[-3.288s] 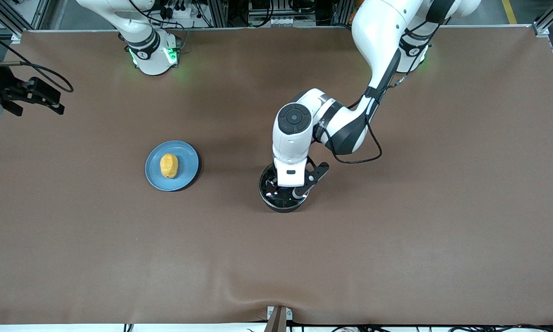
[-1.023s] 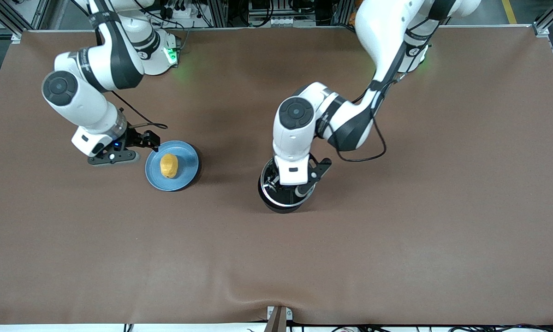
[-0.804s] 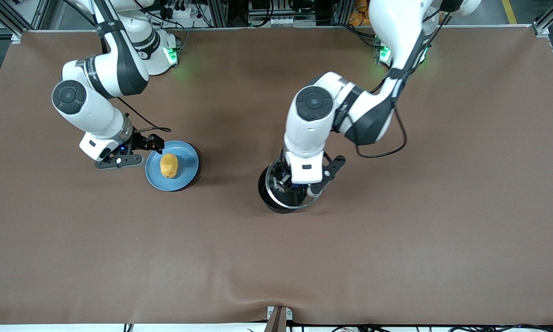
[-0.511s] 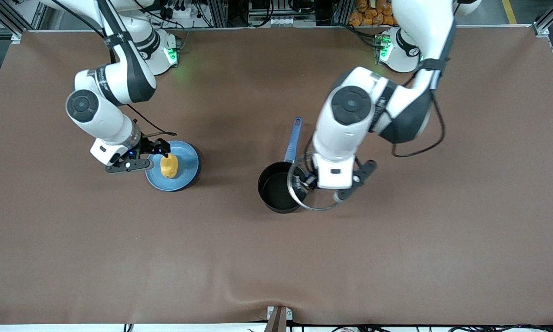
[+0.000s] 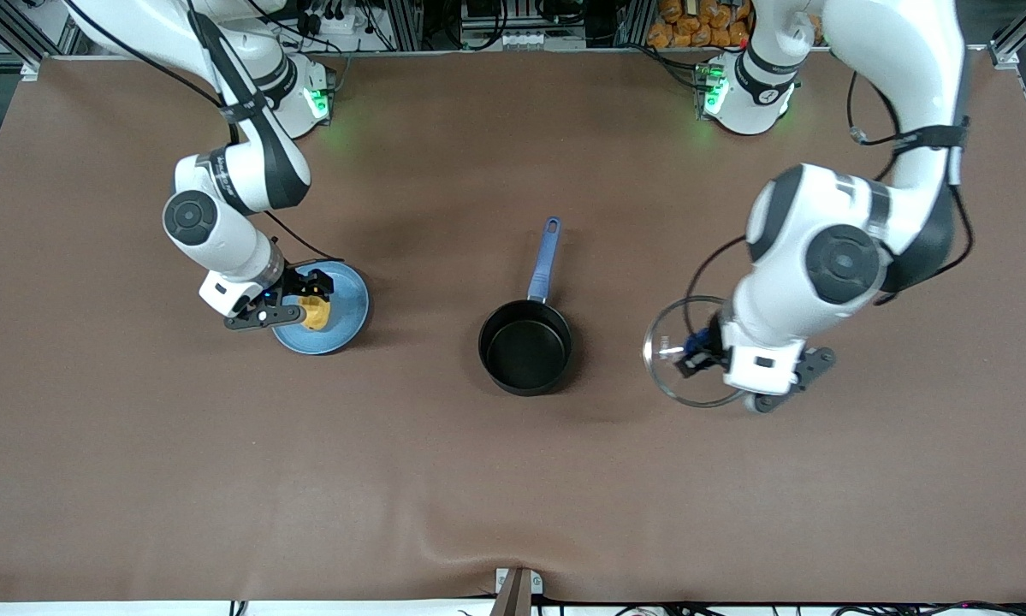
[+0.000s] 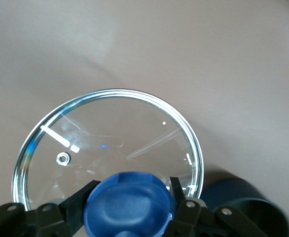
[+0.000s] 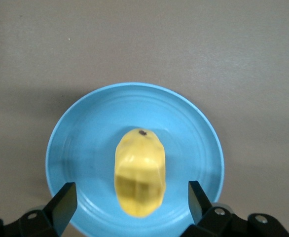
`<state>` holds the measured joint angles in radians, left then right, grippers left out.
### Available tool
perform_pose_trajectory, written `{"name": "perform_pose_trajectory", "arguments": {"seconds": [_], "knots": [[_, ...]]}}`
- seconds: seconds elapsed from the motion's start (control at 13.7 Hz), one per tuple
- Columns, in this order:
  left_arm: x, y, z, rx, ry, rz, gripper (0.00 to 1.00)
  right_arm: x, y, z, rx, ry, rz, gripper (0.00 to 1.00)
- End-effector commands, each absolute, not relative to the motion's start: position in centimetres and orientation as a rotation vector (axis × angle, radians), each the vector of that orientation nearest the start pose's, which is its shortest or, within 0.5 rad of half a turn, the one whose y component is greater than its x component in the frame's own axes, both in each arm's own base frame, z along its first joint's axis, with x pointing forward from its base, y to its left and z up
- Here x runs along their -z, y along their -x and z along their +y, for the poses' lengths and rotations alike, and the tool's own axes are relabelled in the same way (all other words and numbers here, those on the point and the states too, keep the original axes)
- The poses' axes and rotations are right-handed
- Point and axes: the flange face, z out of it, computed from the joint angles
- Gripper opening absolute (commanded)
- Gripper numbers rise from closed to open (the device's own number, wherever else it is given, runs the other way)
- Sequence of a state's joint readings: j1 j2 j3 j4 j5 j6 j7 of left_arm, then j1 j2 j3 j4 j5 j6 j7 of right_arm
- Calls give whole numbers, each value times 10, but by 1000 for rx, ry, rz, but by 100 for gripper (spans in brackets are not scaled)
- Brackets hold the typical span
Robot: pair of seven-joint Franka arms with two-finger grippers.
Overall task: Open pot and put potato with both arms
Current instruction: 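Lift the lid with the left gripper while the right gripper grasps the potato, then lower the lid to the table while the right gripper carries the potato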
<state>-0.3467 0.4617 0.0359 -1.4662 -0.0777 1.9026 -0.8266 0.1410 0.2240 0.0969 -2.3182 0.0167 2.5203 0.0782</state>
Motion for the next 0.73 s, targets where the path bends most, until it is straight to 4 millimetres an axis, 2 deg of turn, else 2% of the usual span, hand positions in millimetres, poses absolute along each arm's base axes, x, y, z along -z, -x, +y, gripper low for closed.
{"name": "perform_pose_trajectory", "arguments": {"seconds": [0.0,0.37,0.44,0.51,0.58,0.66], "knots": [[-394,-641,-170,-122,3106,-745,0,-223,-498,125,-10,3101,-214,100],[-318,-627,-95,-73,3147,-589,0,-203,-497,125,-10,3098,-206,100],[-305,-622,-83,-62,3153,-560,0,-200,-496,124,-17,3098,-204,82],[-291,-617,-73,-46,3160,-522,0,-199,-496,124,-20,3098,-204,55],[-277,-613,-55,-19,3165,-504,0,-198,-496,124,-20,3098,-204,33],[-263,-606,-49,12,3171,-454,0,-198,-495,123,-24,3099,-204,11]]}}
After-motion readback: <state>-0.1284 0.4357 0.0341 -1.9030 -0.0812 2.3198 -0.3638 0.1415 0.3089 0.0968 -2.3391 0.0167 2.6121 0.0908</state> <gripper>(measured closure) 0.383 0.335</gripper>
